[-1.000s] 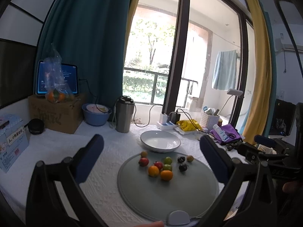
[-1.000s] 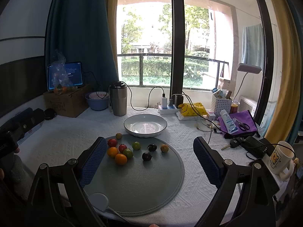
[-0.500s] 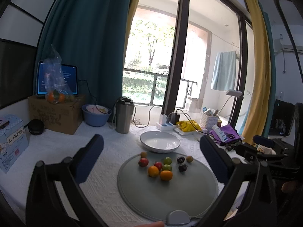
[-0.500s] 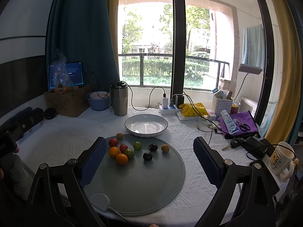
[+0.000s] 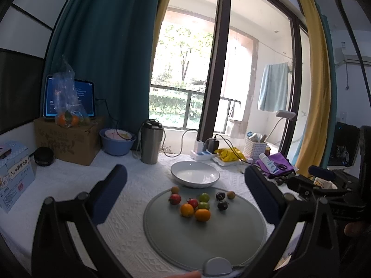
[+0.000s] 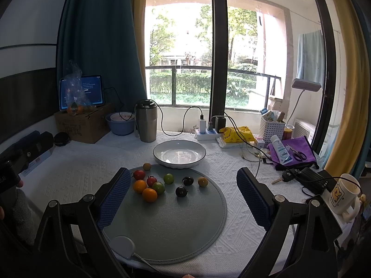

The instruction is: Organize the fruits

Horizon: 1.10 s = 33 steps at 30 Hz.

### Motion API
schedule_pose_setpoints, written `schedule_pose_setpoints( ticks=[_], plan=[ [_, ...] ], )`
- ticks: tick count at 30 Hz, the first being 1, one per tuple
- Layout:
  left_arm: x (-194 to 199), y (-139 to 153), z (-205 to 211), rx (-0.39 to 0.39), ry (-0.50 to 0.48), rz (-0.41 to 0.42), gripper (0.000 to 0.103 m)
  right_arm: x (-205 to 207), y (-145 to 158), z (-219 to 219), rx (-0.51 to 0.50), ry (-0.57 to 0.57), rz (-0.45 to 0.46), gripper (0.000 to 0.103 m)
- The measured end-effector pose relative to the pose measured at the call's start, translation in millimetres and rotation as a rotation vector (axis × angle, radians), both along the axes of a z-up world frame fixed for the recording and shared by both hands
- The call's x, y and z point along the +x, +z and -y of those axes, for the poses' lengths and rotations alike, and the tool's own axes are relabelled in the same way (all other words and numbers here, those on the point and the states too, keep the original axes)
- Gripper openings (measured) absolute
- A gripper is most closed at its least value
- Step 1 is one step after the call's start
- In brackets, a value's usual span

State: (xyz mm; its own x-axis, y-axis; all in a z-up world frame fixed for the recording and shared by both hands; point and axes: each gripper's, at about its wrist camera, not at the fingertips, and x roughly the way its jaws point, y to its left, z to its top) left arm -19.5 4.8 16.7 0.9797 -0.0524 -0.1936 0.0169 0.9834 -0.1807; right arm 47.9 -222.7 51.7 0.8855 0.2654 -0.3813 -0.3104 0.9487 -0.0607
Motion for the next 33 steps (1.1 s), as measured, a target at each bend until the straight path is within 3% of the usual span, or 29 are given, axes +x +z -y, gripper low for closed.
schedule_pose_setpoints(
  ticks=[19, 26, 33],
  plan=[
    [-0.3, 2.3, 1.2, 0.006, -0.002, 0.004, 0.102, 0.1, -0.5, -0.5, 0.000, 0.000, 0.000, 0.095],
    [1.8, 2.0, 9.3, 0.054, -0.013, 0.010, 0.102, 1.5, -2.4, -3.5, -0.004, 0.007, -0.010, 0.094],
    [33.7, -27.8, 18.3, 0.065, -0.051, -0.116, 0.102, 23.5, -26.7, 4.6, -0.007, 0.011, -0.069, 0.094]
  ],
)
